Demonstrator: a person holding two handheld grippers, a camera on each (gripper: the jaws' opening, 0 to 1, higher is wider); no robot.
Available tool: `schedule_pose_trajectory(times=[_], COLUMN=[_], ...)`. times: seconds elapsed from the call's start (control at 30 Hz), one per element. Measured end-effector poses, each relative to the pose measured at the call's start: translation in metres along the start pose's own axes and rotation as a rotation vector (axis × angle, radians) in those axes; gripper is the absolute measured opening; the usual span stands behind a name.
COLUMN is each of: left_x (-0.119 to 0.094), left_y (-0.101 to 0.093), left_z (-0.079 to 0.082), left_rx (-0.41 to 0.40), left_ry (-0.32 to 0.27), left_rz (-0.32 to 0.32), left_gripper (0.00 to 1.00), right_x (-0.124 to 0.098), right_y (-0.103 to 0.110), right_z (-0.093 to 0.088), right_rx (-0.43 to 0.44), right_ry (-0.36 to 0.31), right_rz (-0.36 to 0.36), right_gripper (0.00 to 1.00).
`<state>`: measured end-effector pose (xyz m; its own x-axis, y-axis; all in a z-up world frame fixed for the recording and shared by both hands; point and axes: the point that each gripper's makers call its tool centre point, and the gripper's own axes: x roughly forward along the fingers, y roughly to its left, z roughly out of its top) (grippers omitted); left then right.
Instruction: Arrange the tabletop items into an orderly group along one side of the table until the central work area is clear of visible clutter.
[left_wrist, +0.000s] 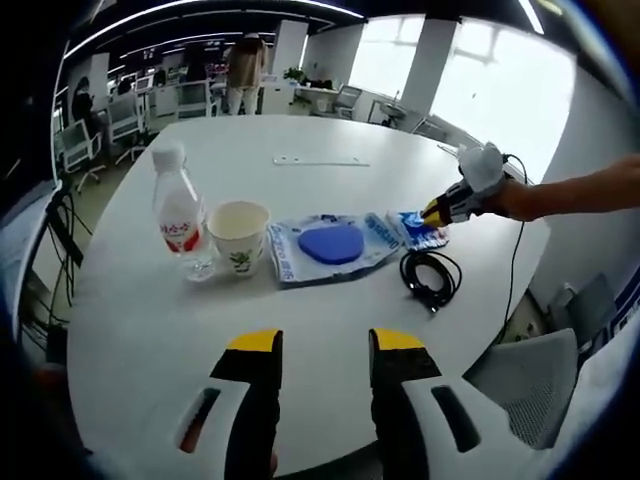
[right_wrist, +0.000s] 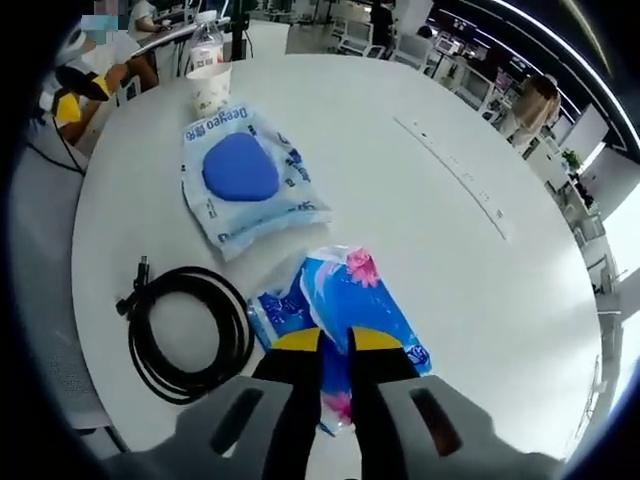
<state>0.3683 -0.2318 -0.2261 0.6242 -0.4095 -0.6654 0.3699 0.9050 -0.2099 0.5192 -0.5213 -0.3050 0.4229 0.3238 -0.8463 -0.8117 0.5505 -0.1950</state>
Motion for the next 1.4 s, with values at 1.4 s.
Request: schedule_pose_trajectory(times=[1.4], left_x=[-0.011], left_y=[0.021], left_z=[0.021], left_rx=[0.041], left_ry=[-0.066], left_rz=[-0.04], left_gripper=[0.35], right_x=[-0.077], right_y=[0.049], right_z=[-0.01], right_rx=[0.301], right_ry=[-0.149], right_rz=[-0.01], right_gripper=[0.25])
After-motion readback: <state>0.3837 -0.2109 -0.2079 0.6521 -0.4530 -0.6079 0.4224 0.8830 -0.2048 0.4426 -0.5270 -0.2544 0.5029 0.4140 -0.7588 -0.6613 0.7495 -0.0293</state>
